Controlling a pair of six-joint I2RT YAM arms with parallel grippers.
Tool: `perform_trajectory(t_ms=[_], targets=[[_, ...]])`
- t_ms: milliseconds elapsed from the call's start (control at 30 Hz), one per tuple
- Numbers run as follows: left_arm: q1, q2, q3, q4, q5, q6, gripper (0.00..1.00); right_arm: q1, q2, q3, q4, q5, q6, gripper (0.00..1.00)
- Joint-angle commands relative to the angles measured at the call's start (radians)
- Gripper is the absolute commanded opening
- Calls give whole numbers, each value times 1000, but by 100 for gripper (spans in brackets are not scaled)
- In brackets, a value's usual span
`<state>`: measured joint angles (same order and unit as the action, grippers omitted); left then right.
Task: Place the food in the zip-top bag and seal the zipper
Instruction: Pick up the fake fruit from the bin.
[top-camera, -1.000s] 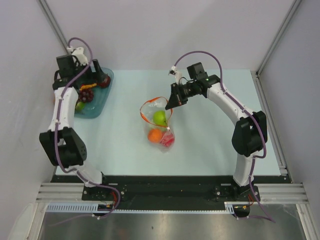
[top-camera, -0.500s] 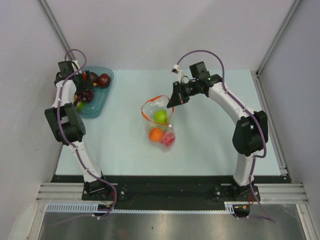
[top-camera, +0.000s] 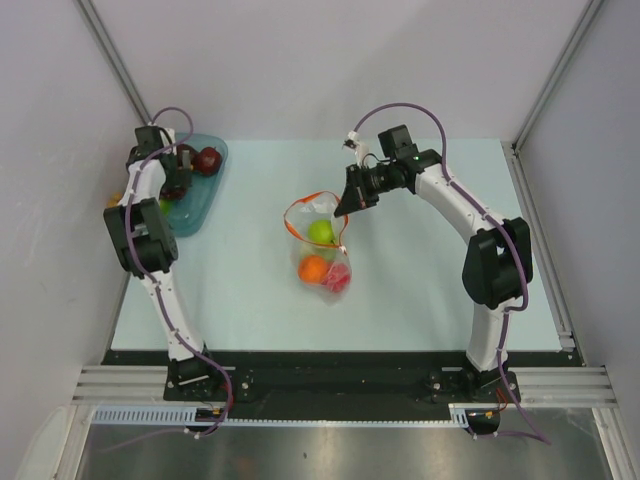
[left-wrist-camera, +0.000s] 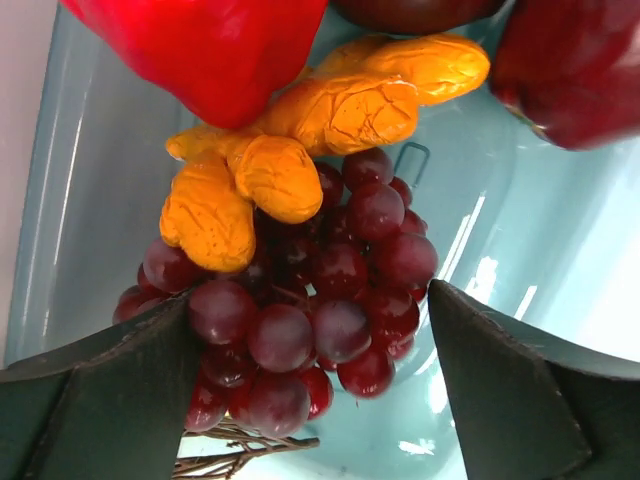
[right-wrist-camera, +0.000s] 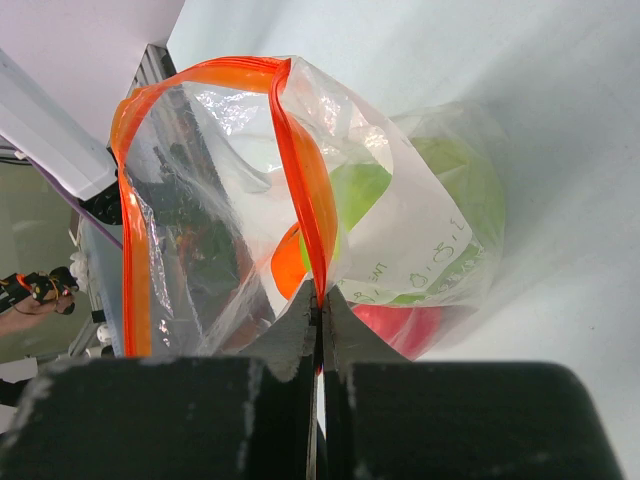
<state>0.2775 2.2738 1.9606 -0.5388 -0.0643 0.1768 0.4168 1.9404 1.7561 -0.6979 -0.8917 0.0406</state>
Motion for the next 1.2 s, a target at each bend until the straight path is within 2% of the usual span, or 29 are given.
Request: perform_trajectory(t_ms=[0,133,233,267,333,400,433,567,733,767,900,1167], targets=[[-34,36,31,29,-77,87,89,-1,6,31,24,-3,2,0],[-69,61,30,53,-86,139,78,-1,5,28,18,0,-5,0],[-89,67,34,59,-75,177,55,-1,0,23,14,5,-8,0],[-95,69,35,56,-74,188,44,-3,-3,20,12,7,-8,0],[-100,64,37,50,-56,194,35,-3,-8,17,12,8,-13,0],[-103,49,34,36,-40,199,30,-4,-14,13,12,8,-15,0],[-104,41,34,31,-23,201,22,-4,-12,11,12,8,-16,0],[-104,6,29,-4,12,213,0,-4,-18,6,15,7,-18,0],[-101,-37,27,-67,55,240,0,-4,-24,5,21,4,-19,0],[-98,-48,26,-76,108,243,0,-3,-24,3,23,5,-18,0],[-98,-108,11,-95,158,224,0,-1,-37,-4,28,8,-18,0],[-95,-218,1,-95,173,164,0,2,-43,-4,29,11,-19,0]])
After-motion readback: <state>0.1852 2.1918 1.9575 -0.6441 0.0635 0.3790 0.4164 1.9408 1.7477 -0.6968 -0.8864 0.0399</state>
